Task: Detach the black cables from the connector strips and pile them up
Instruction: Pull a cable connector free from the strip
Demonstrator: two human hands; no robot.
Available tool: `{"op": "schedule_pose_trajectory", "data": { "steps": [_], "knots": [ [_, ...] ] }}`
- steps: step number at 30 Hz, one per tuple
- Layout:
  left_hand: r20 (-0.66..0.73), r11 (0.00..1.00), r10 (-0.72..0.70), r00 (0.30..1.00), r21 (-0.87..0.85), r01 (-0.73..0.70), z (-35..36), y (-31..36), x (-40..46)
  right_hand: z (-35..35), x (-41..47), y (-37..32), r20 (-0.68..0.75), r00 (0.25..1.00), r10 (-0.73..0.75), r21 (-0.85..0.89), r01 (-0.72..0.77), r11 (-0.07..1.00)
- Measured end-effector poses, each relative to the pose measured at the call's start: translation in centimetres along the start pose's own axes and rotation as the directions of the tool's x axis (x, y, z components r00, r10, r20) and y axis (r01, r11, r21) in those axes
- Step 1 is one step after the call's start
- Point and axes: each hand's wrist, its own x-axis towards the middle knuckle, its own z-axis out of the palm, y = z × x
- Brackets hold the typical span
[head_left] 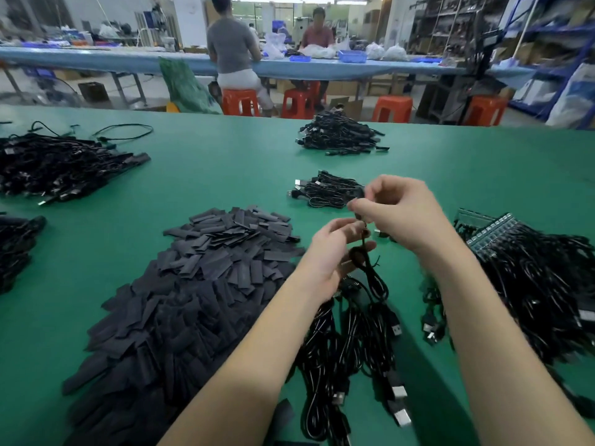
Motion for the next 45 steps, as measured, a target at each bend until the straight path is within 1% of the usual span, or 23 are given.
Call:
{"op": "schedule_pose_trajectory", "data": {
  "steps": [2, 4, 5, 7, 9, 12, 14, 18, 24, 28, 30, 34, 40, 45],
  "knots": [
    [0.040, 1.000, -0.021, 0.999, -0.007, 0.022, -0.1, 0.1, 0.0, -2.3, -0.8, 1.4, -0.057, 0.996, 0.066, 0.202, -0.053, 0.978],
    [0.095, 0.999, -0.038, 0.995, -0.001, 0.038, -0.4, 0.5, -0.2, -3.5, -1.2, 2.4, -0.044, 0.986, 0.162, 0.428, -0.128, 0.895],
    [0.129, 0.999, -0.050, 0.990, -0.003, 0.051, -0.5, 0.6, -0.2, -3.9, -1.3, 2.8, -0.026, 0.981, 0.191, 0.511, -0.151, 0.846],
    [0.194, 0.996, -0.087, 0.977, -0.010, 0.091, -0.8, 0.8, -0.1, -4.2, -1.4, 3.3, -0.002, 0.980, 0.198, 0.602, -0.157, 0.783],
    [0.269, 0.995, -0.099, 0.958, -0.004, 0.104, -0.8, 1.1, -0.3, -4.0, -1.6, 3.6, 0.003, 0.984, 0.176, 0.641, -0.137, 0.755],
    [0.366, 0.995, -0.097, 0.925, 0.058, 0.082, -0.9, 1.5, -0.5, -3.6, -1.7, 3.8, -0.019, 0.988, 0.153, 0.667, -0.102, 0.738],
    [0.393, 0.993, -0.095, 0.914, 0.100, 0.060, -0.9, 1.6, -0.5, -3.6, -1.7, 3.9, -0.034, 0.991, 0.128, 0.681, -0.071, 0.729],
    [0.404, 0.990, -0.090, 0.910, 0.135, 0.038, -1.0, 1.4, -0.5, -3.3, -1.7, 3.8, -0.036, 0.993, 0.109, 0.684, -0.055, 0.728],
    [0.406, 0.993, -0.085, 0.910, 0.114, 0.042, -1.1, 1.3, -0.6, -2.8, -1.8, 4.1, -0.094, 0.989, 0.112, 0.656, -0.023, 0.754],
    [0.404, 0.991, -0.087, 0.911, 0.128, 0.038, -0.9, 1.5, -0.8, -2.7, -1.9, 4.0, -0.092, 0.991, 0.093, 0.655, -0.010, 0.755],
    [0.409, 0.990, -0.080, 0.909, 0.138, 0.024, -0.9, 1.7, -0.9, -2.8, -1.9, 4.0, -0.067, 0.994, 0.089, 0.665, -0.022, 0.746],
    [0.442, 0.970, -0.054, 0.895, 0.236, -0.058, -1.2, 2.1, -1.2, -3.3, -2.1, 4.1, 0.040, 0.995, 0.090, 0.704, -0.092, 0.704],
    [0.483, 0.921, -0.037, 0.875, 0.356, -0.158, -1.7, 2.6, -1.5, -4.2, -2.2, 4.3, 0.210, 0.971, 0.113, 0.653, -0.225, 0.723],
    [0.499, 0.926, -0.024, 0.866, 0.339, -0.169, -1.8, 2.8, -1.7, -4.1, -2.4, 4.0, 0.235, 0.970, 0.063, 0.684, -0.211, 0.698]
  ]
}}
